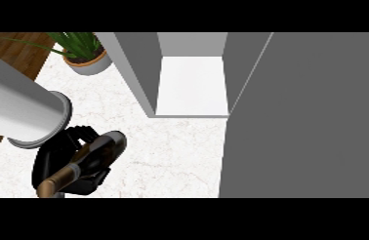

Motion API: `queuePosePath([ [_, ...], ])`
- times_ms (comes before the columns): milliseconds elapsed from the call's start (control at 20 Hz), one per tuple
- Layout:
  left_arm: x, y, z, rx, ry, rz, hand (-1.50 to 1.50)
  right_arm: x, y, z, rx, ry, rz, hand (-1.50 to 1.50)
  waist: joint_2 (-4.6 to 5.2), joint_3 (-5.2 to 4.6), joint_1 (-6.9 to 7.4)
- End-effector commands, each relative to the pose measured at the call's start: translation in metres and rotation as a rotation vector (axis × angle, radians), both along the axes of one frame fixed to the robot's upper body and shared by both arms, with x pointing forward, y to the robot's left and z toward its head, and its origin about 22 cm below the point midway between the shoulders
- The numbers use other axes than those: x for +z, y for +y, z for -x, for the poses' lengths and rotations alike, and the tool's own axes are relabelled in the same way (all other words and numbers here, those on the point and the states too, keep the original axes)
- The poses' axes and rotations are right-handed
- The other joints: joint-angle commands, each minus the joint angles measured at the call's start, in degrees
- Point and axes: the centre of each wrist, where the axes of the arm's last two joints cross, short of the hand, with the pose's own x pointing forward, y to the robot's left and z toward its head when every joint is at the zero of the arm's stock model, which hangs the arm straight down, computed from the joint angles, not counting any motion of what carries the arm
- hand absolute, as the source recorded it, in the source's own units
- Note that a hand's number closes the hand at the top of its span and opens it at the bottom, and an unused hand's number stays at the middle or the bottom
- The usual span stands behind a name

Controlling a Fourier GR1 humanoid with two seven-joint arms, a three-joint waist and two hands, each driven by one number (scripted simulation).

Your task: Pick up the wine, place it into the cabinet and close the cabinet

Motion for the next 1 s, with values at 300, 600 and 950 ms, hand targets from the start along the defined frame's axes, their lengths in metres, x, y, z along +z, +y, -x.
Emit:
queuePosePath([
  [300, 0.087, -0.045, 0.01, -0.068, 0.009, 0.017, 1.5, 0.006, 0.011, 0.014, 0.057, -0.045, -0.059, -1.5, 0.04, -0.02, -0.01],
  [600, 0.106, -0.103, 0.0, -0.154, 0.047, 0.026, 1.5, 0.011, 0.015, 0.013, 0.065, -0.03, -0.082, -1.5, 0.08, -0.03, -0.39],
  [950, 0.141, -0.152, 0.0, -0.19, 0.017, 0.078, 1.5, 0.005, 0.002, 0.021, 0.048, -0.012, -0.063, -1.5, 0.06, -0.02, -0.47],
])
